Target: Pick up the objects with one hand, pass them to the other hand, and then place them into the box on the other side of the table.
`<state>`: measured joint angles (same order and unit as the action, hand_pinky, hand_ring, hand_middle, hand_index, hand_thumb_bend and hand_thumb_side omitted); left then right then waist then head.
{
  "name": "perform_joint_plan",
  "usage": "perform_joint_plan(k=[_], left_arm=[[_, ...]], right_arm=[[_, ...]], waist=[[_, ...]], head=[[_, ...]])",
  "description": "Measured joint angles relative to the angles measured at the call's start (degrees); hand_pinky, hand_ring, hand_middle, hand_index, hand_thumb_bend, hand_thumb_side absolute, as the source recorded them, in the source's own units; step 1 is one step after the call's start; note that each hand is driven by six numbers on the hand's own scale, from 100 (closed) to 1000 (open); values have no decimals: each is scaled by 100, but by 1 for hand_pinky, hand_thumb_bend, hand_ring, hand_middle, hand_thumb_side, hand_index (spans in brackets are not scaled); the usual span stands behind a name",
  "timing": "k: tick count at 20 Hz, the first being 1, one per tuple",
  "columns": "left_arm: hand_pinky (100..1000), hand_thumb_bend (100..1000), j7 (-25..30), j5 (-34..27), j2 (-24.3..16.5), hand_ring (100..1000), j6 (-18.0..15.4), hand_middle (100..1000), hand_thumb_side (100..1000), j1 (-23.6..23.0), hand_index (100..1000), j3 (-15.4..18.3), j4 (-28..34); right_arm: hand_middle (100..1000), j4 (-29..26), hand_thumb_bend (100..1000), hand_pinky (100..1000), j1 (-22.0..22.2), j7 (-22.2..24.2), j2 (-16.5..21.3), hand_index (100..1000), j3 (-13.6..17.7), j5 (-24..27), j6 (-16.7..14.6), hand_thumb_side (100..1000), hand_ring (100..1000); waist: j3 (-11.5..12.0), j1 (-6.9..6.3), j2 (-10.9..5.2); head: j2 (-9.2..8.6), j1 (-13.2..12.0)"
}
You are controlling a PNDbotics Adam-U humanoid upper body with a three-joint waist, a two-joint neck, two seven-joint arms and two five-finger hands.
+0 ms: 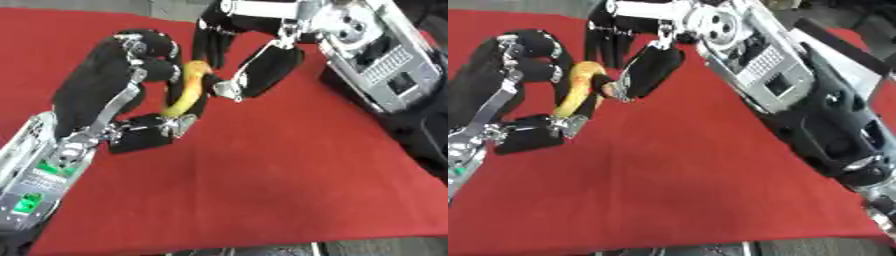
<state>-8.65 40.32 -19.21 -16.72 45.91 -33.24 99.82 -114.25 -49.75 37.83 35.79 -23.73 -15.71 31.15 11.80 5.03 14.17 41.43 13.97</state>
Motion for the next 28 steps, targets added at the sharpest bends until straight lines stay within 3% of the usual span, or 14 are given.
perform_joint_plan(k=[12,15,17,20,21,23,28], left_arm=[[594,102,-99,155,30,520,21,468,100,2,463,26,0],[636,362,-119,202,33,565,44,523,100,2,537,28,0],[665,490,-136,254,43,606,68,567,100,2,595,31,10],[719,735,-165,398,43,710,124,675,100,2,723,36,46],[719,735,-177,466,43,710,150,675,100,2,723,39,56],[740,868,-203,598,44,747,213,717,151,2,777,42,70],[756,960,-302,904,47,769,397,739,175,2,820,44,74]], right_arm=[[405,-17,100,683,0,-308,-23,484,-51,-43,153,100,494],[401,-17,100,673,0,-386,-23,478,-69,-39,181,100,484],[398,-17,100,670,0,-433,-23,476,-70,-35,197,100,481],[391,-15,100,665,0,-478,-23,470,-70,-30,216,100,475],[391,-15,100,665,0,-490,-23,470,-69,-23,215,100,475],[384,-14,100,658,0,-505,-23,464,-66,-18,211,100,470],[371,1,100,644,-8,-513,-23,451,-39,-15,207,100,461]], waist=[[13,29,0],[20,31,0],[22,31,0],[22,31,0],[22,31,0],[22,31,0],[22,31,0]], head=[[2,6],[5,6],[5,6],[5,4],[5,2],[5,-1],[5,-4]])
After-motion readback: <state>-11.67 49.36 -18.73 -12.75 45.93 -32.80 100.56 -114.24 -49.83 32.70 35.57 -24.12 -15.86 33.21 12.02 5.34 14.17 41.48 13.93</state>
